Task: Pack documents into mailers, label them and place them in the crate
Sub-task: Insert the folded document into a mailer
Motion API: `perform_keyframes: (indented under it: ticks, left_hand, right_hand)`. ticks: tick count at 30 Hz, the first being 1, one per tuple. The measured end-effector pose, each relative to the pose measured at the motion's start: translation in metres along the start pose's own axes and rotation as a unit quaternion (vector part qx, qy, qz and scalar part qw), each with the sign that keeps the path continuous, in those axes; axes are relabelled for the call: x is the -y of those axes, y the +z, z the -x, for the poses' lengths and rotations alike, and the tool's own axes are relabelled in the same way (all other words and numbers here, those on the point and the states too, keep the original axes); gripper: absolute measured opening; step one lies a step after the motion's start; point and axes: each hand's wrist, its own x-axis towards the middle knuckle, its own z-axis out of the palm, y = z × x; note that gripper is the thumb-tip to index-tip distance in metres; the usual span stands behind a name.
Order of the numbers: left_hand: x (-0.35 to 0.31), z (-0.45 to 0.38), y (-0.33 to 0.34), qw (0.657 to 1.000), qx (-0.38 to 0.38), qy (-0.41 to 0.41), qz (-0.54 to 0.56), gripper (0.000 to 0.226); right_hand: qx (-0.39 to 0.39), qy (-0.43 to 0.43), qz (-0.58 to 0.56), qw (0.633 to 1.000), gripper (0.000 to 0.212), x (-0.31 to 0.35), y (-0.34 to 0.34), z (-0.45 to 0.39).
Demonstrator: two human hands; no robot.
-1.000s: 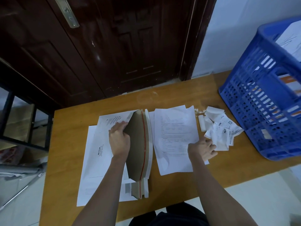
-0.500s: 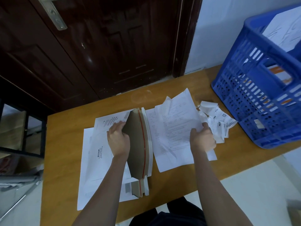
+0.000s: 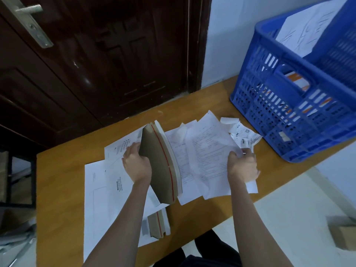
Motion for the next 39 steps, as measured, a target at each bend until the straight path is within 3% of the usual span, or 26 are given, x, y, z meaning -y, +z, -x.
perform_keyframes:
  ticks: [11,18,25,29,35,37,39]
  left_hand:
    - [0.003,0.007,0.015,0.998,0.053,0.015,-0.022,0.04]
    - [-0.001,0.005,0.019,0.996,0.081,0.018,-0.012,0.041]
    - [-0.006,0.006,0.017,0.996,0.085,0.011,0.005,0.042]
    - [-0.012,0.009,0.013,0.996,0.091,0.011,0.011,0.043]
    - [-0.012,0.007,0.011,0.992,0.112,0.058,0.003,0.039]
    - [-0.008,0.006,0.012,0.992,0.12,0.048,-0.008,0.037]
    - [-0.009,0.008,0.011,0.991,0.127,0.029,-0.012,0.037]
  right_hand:
    - [-0.022,0.098,-0.092,0.991,0.029,-0.008,-0.011,-0.005]
    - [0.051,0.135,-0.141,0.979,0.013,0.003,-0.013,-0.004]
    - [0.129,0.076,-0.117,0.982,0.017,0.018,0.004,0.014]
    - [0.152,0.0,-0.019,0.988,0.018,0.023,0.021,0.028]
    - [0.18,-0.068,0.121,0.974,0.04,0.026,0.038,0.04]
    - [0.165,-0.092,0.179,0.966,0.056,0.025,0.044,0.043]
    - [0.096,-0.164,0.182,0.965,0.063,0.026,0.048,0.047]
